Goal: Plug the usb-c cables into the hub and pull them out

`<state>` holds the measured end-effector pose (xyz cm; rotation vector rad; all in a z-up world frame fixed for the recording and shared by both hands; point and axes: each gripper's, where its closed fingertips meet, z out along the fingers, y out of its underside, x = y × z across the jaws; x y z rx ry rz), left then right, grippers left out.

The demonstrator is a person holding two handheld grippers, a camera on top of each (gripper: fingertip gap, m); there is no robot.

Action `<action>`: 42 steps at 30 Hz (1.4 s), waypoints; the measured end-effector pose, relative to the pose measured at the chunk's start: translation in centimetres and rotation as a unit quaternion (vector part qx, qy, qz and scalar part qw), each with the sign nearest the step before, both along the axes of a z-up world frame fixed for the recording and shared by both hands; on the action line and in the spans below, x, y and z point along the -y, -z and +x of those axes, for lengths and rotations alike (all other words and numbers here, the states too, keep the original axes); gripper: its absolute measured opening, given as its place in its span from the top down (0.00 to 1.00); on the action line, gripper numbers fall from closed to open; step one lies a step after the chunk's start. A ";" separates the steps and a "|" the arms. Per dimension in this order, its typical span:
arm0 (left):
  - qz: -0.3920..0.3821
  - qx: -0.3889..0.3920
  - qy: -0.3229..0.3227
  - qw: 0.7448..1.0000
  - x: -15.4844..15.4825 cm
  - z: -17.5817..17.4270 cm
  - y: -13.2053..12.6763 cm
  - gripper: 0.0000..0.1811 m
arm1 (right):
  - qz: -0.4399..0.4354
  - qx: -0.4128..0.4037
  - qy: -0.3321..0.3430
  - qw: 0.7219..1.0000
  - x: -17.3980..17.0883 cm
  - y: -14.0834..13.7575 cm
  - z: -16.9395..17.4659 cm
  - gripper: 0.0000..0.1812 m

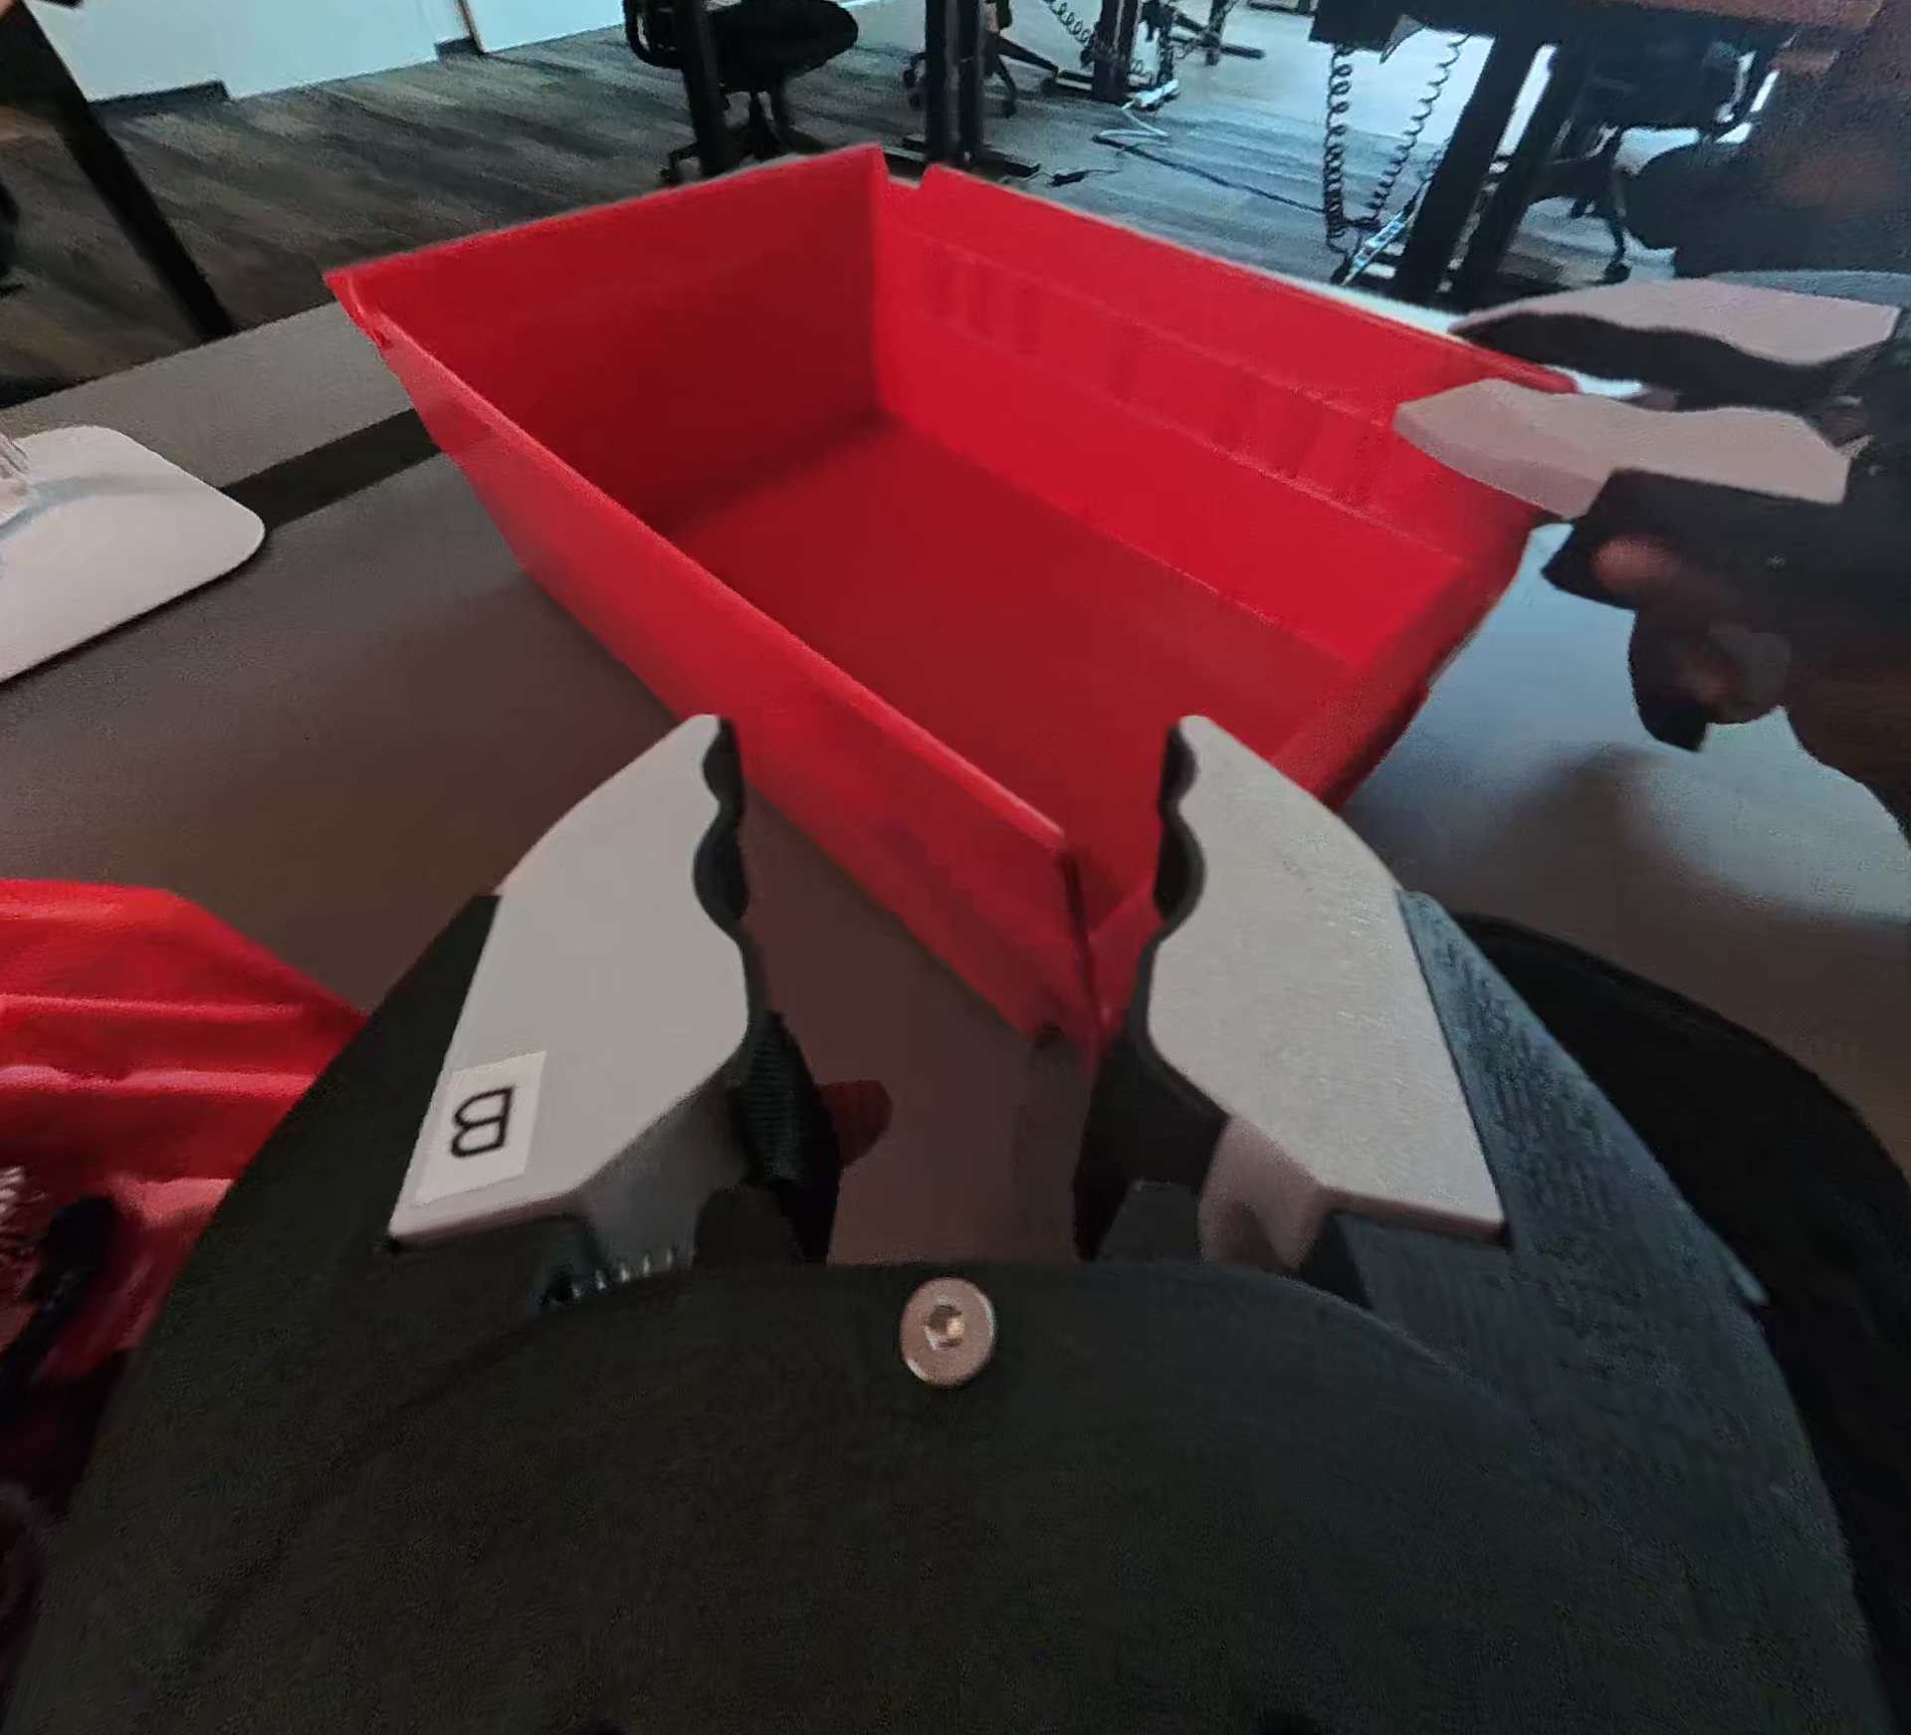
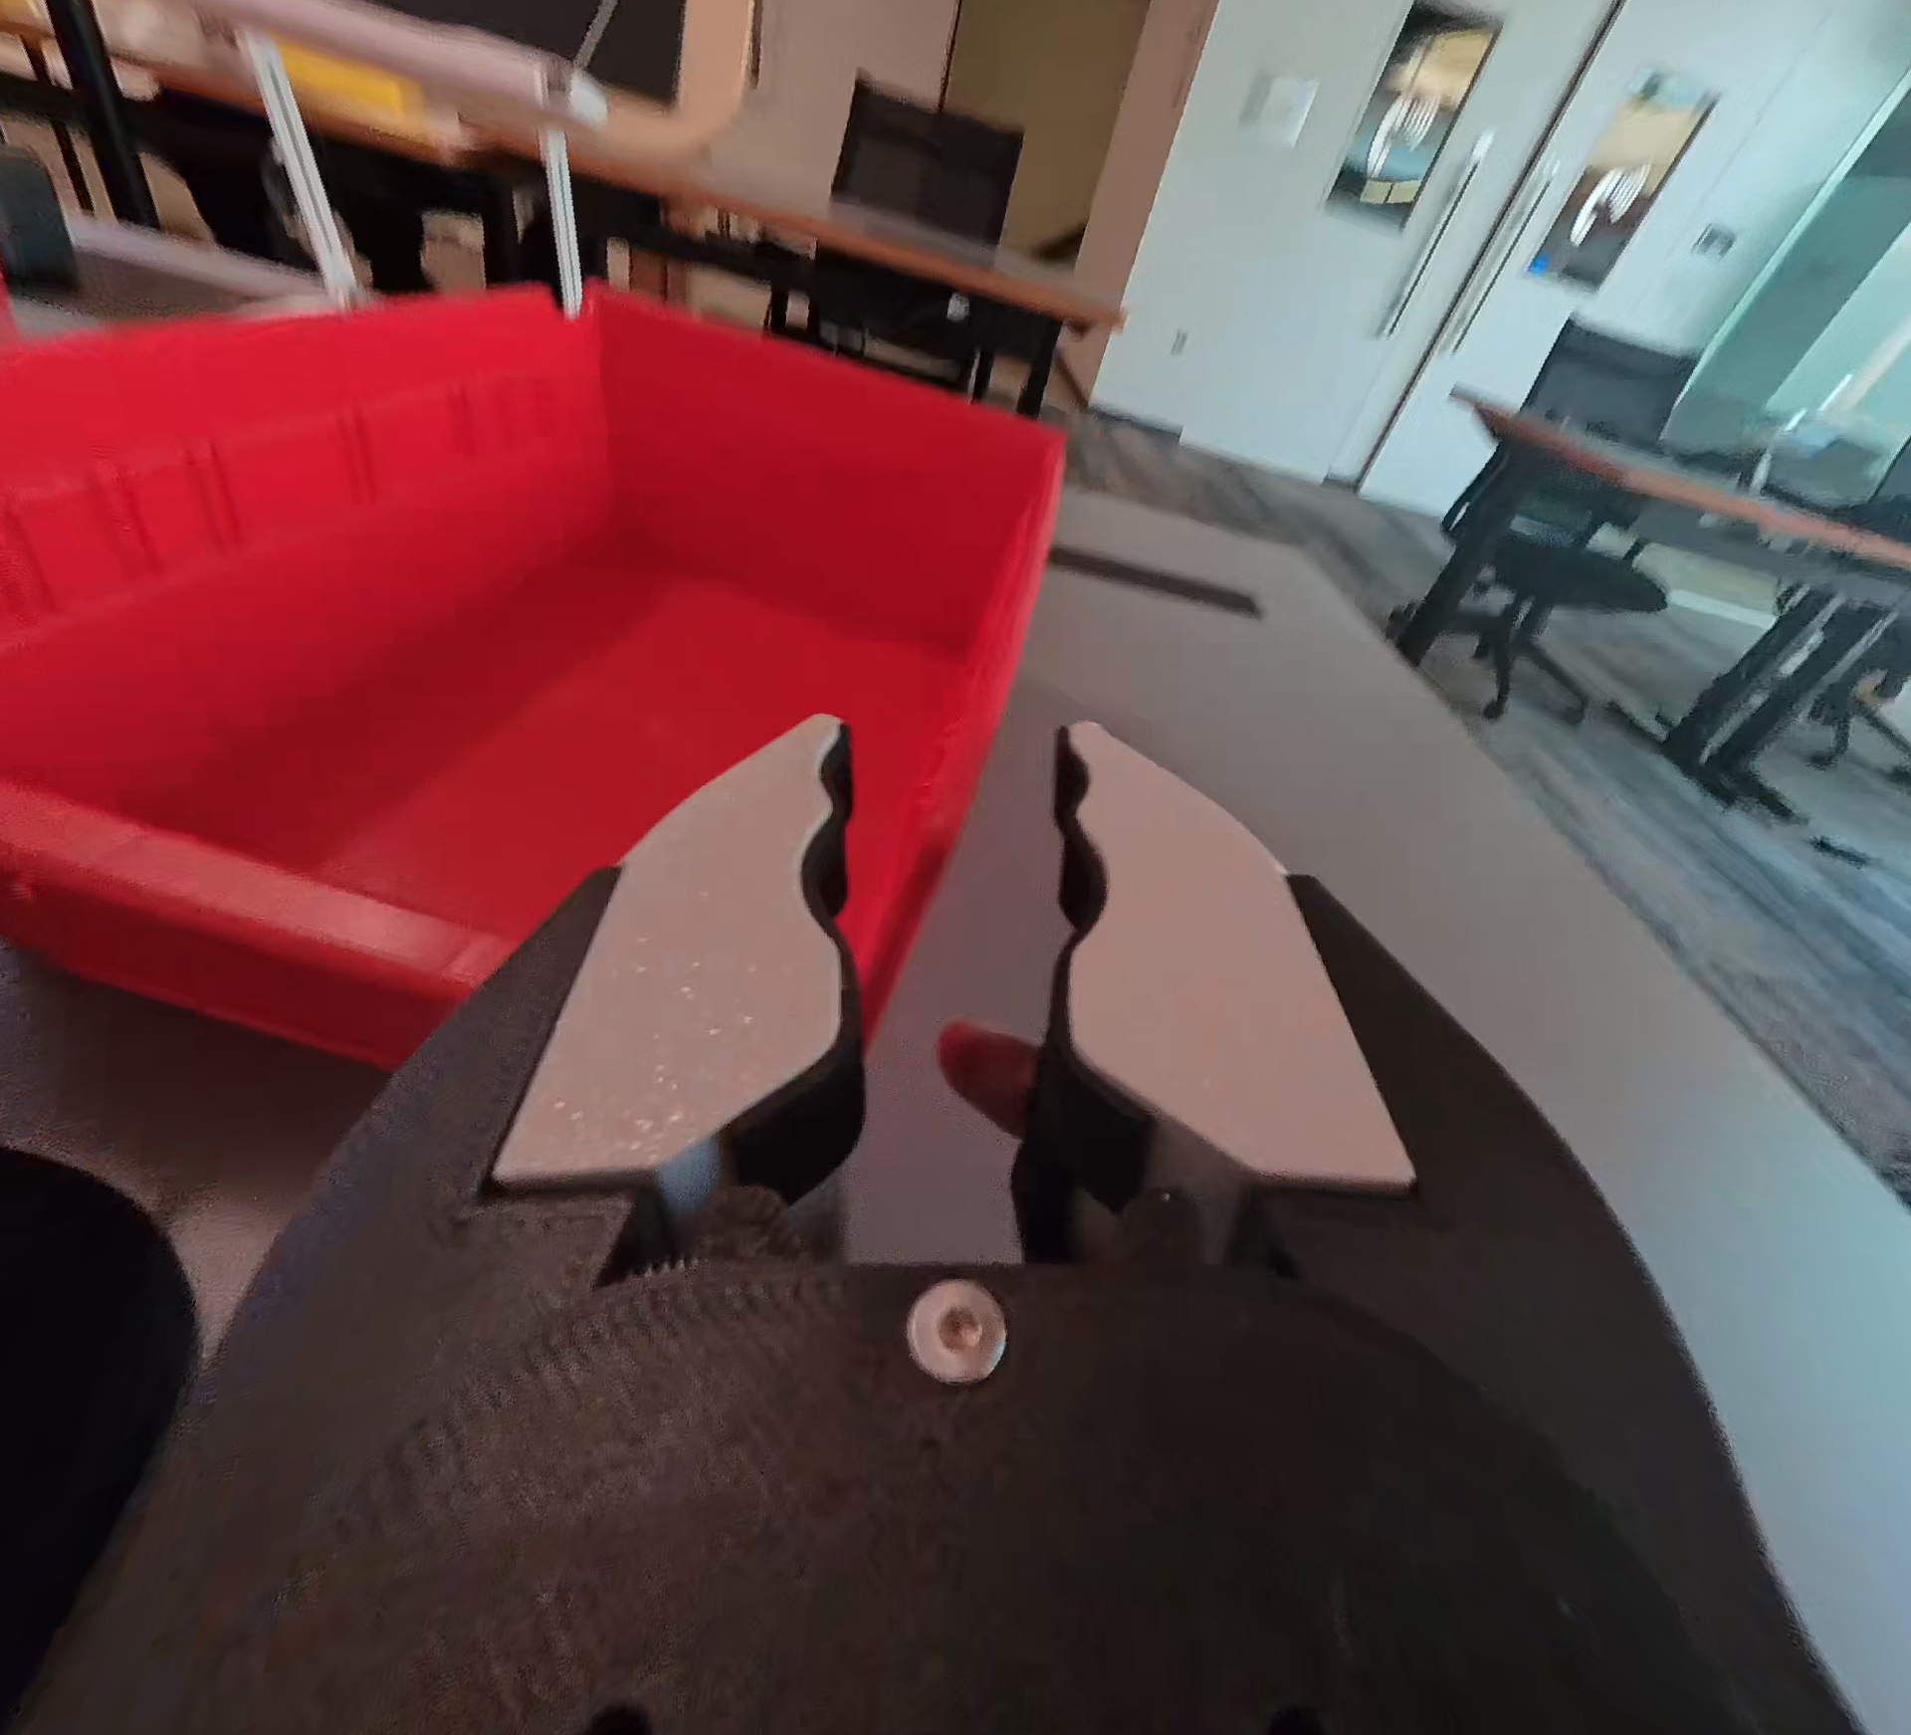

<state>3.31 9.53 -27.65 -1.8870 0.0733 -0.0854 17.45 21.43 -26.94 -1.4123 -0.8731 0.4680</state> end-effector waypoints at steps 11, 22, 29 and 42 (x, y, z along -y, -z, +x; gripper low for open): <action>-0.161 -0.253 -0.102 0.948 11.8 -8.6 1.6 0.56 | 0.079 0.161 -0.321 0.930 12.9 -0.9 -4.4 0.64; -0.349 -0.343 -0.119 0.864 16.4 -14.1 7.2 0.81 | 0.199 0.435 -0.166 0.862 9.4 7.2 -7.0 0.79; -0.352 -0.324 -0.109 0.871 21.5 -15.6 7.3 0.81 | 0.187 0.427 -0.154 0.871 7.9 7.2 -5.8 0.78; -0.372 -0.334 -0.088 0.862 31.5 -18.1 7.3 0.80 | 0.225 0.388 -0.160 0.879 4.4 7.1 -2.7 0.78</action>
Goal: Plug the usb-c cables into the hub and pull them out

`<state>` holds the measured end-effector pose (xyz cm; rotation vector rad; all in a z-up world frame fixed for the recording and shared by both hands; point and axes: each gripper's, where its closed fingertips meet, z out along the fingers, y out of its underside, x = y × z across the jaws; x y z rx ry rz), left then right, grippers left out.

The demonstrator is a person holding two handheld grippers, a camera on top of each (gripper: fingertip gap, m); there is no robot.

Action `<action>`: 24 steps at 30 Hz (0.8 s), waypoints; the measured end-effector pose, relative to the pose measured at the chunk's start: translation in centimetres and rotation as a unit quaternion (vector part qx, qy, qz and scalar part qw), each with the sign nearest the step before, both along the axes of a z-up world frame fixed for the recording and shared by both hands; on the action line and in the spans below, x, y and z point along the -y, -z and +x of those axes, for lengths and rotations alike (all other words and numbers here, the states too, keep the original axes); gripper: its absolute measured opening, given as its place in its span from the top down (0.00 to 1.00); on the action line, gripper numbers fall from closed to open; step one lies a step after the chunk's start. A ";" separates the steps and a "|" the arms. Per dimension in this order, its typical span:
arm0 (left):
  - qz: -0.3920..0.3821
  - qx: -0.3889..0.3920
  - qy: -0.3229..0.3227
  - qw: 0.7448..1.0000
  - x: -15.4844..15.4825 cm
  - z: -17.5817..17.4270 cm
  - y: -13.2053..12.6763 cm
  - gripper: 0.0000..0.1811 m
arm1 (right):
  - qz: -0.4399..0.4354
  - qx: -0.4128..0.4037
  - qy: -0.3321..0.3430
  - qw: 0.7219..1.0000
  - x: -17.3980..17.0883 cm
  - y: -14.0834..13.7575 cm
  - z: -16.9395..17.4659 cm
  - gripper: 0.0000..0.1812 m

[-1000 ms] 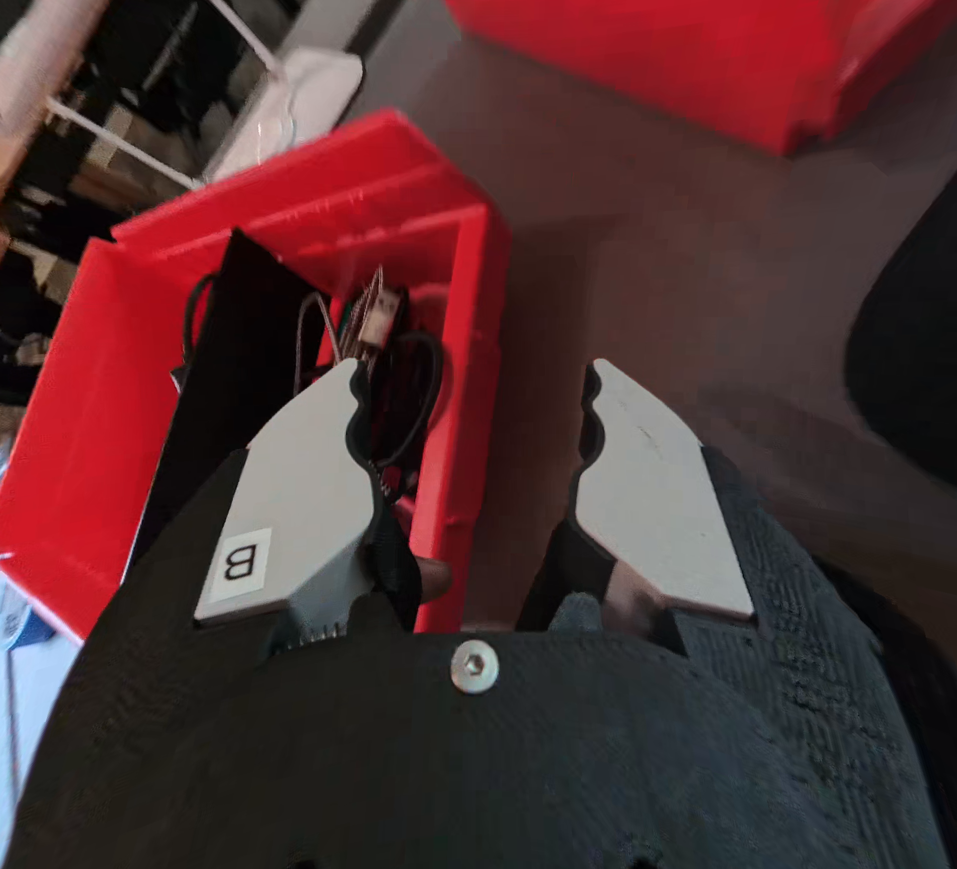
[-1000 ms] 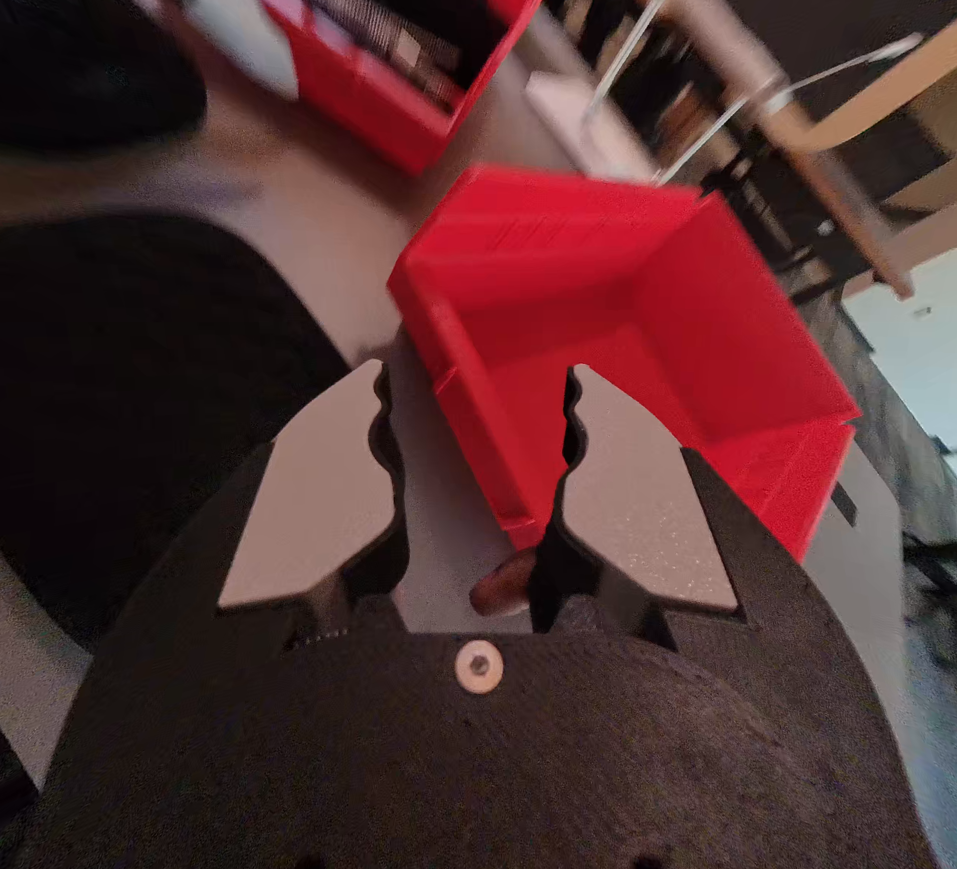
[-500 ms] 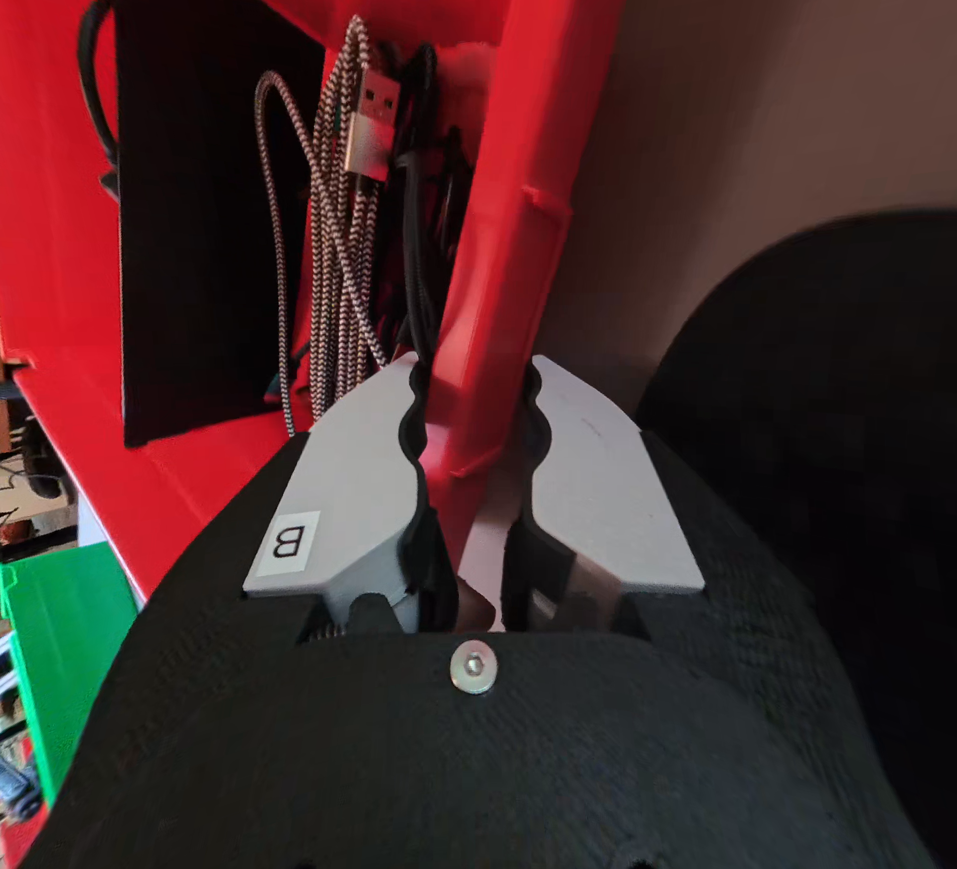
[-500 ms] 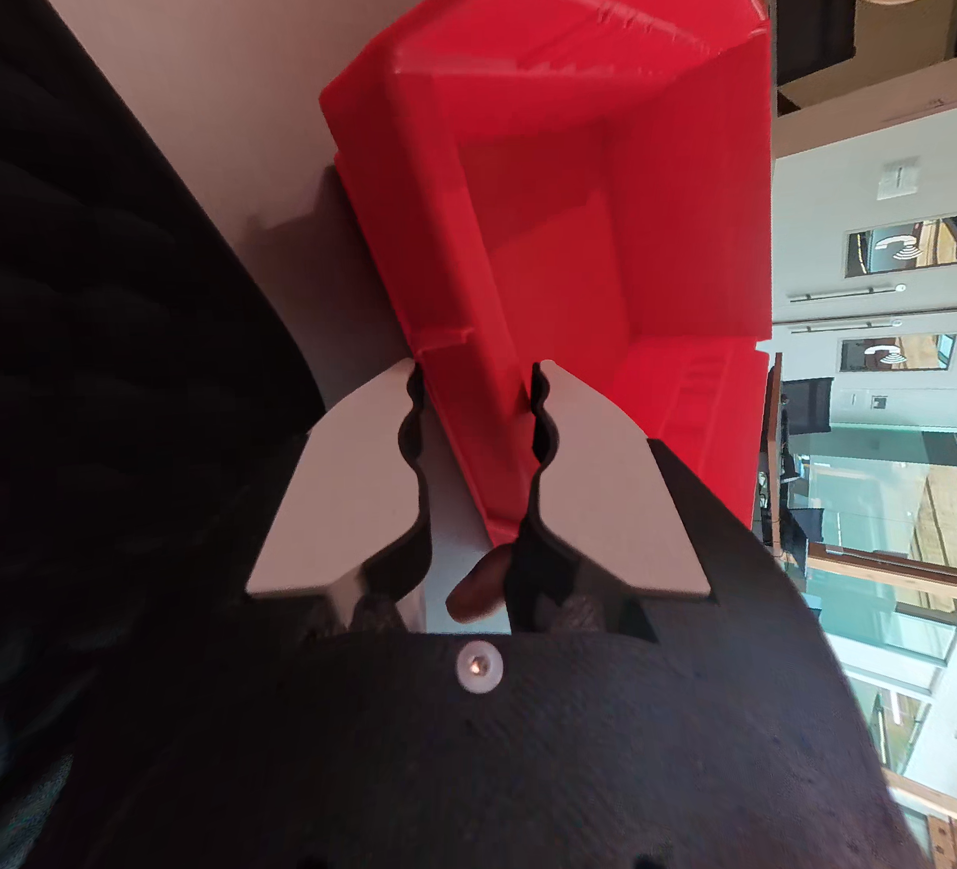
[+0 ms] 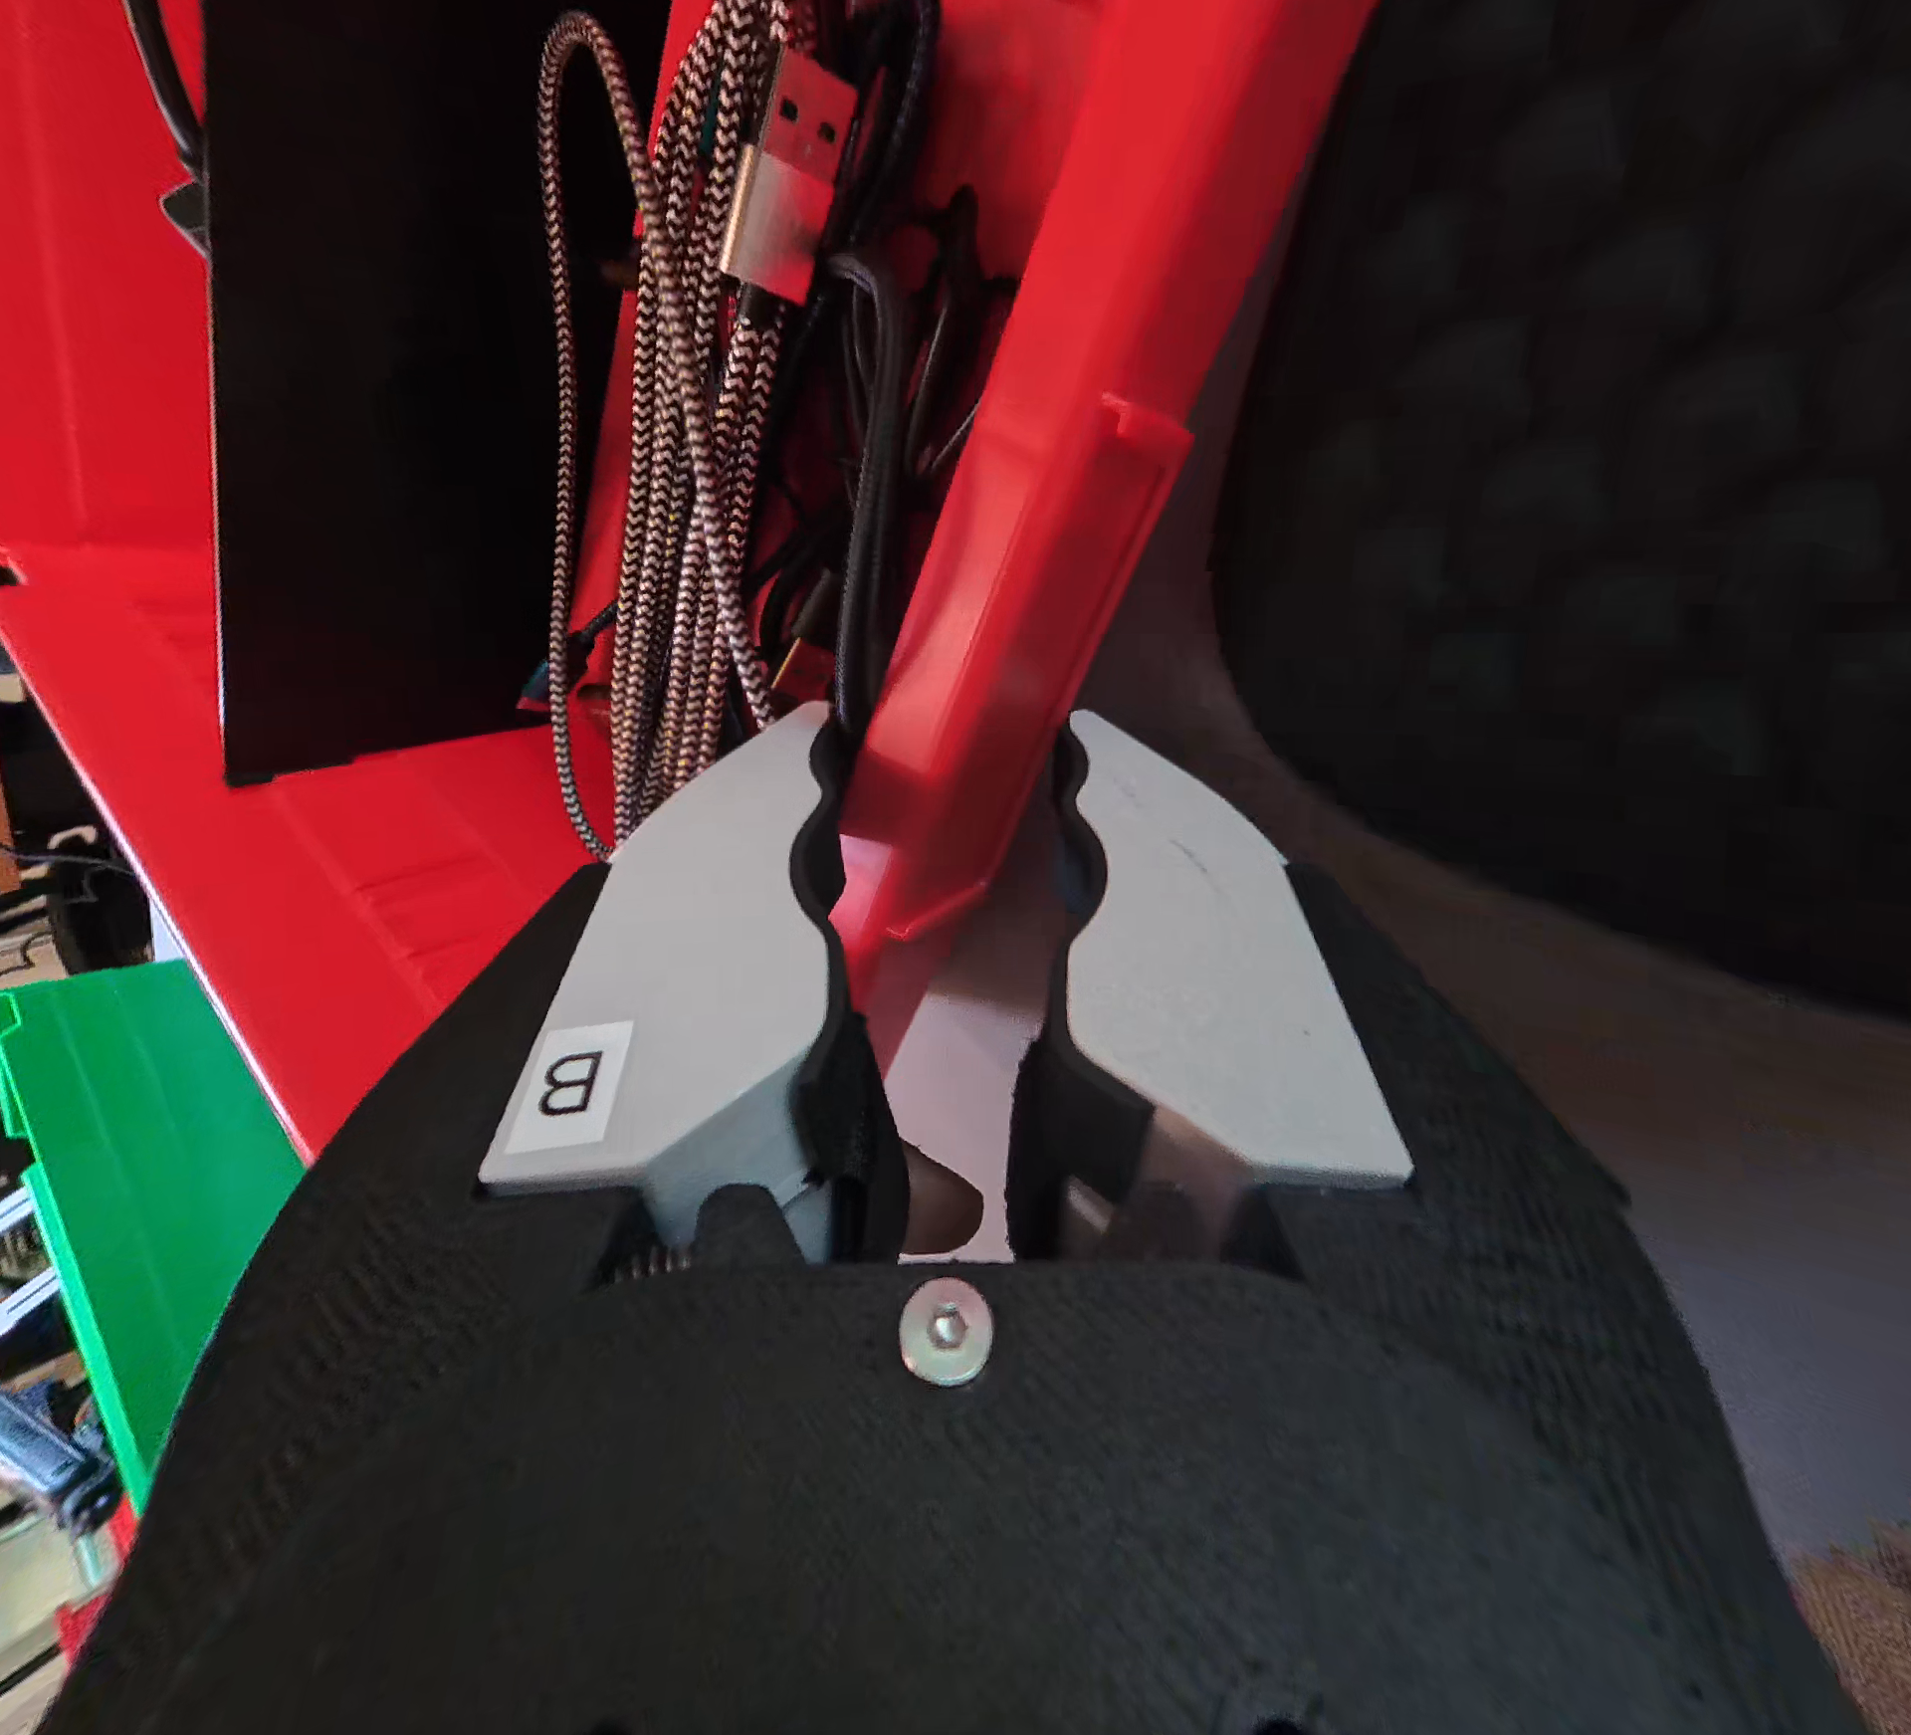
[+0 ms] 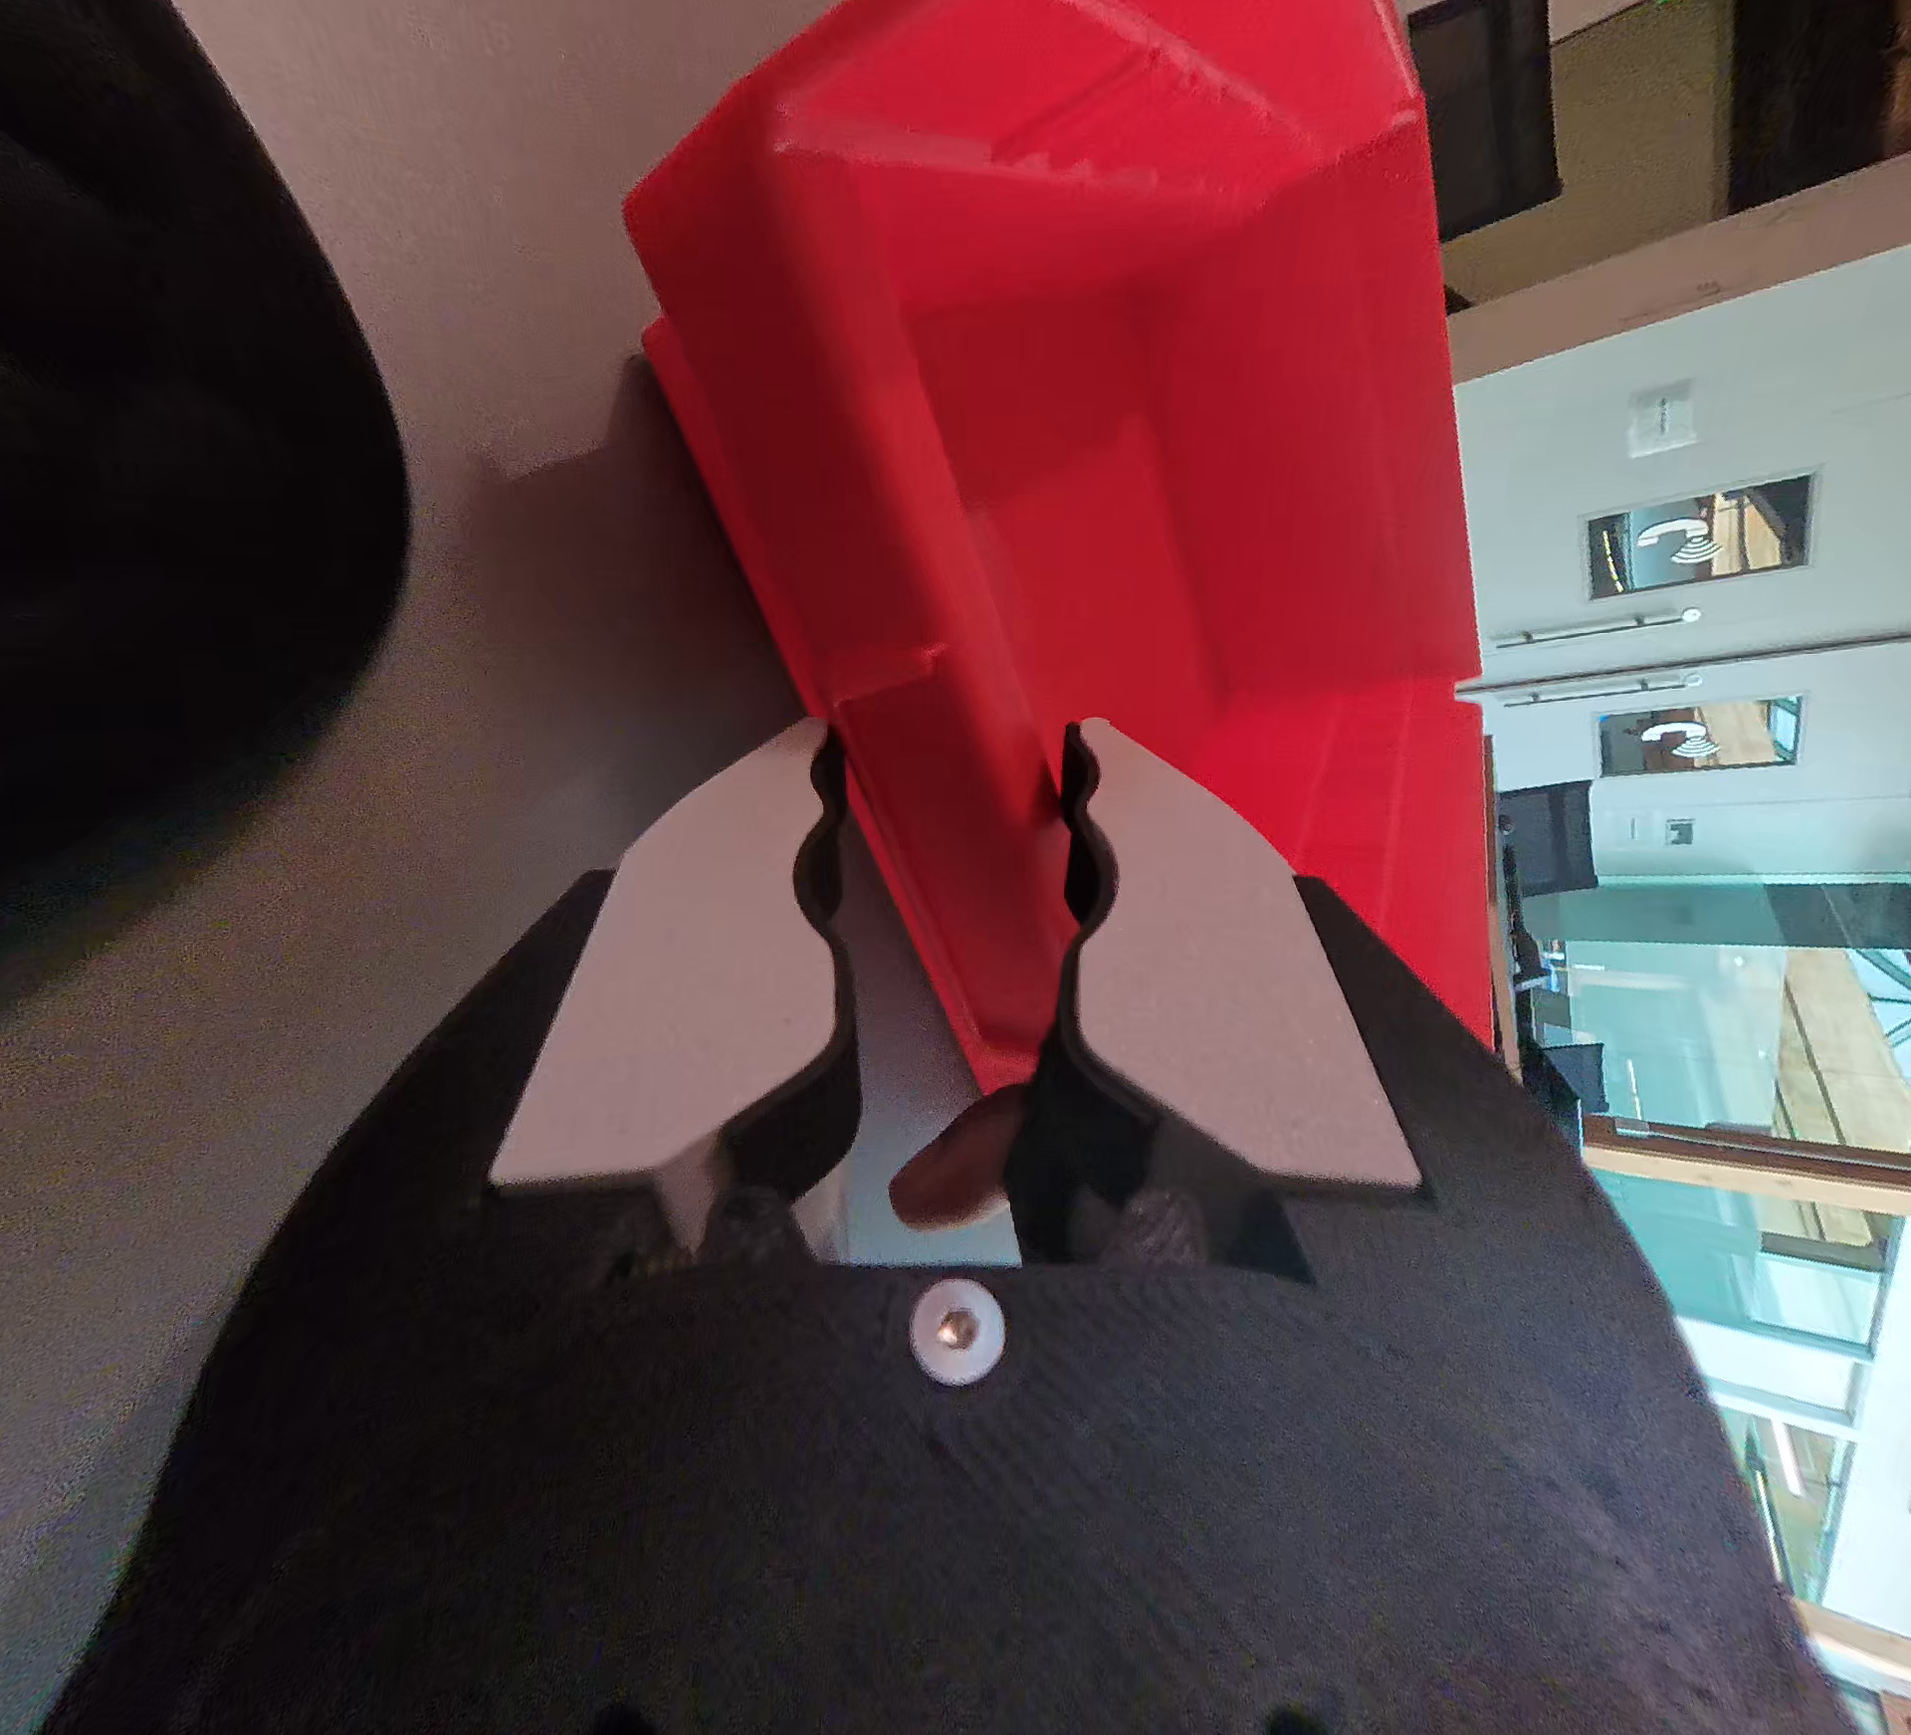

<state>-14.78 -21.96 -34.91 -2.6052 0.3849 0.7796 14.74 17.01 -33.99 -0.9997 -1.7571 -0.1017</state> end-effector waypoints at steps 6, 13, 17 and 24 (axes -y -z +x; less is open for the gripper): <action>-0.001 0.007 -0.017 1.000 3.3 -1.1 0.0 0.79 | -0.001 -0.005 0.035 0.999 -2.0 -0.1 2.7 0.77; -0.002 0.015 -0.043 0.999 6.3 -1.9 0.0 0.79 | -0.006 -0.011 0.049 0.999 -2.2 -0.1 3.2 0.77; -0.026 0.022 -0.064 0.997 8.0 -1.8 0.0 0.79 | -0.015 -0.002 0.062 0.998 -2.3 -0.1 3.5 0.76; 0.020 0.115 -0.070 0.991 8.6 0.5 -0.8 0.60 | -0.114 -0.078 0.053 0.989 -0.9 -2.3 4.0 0.61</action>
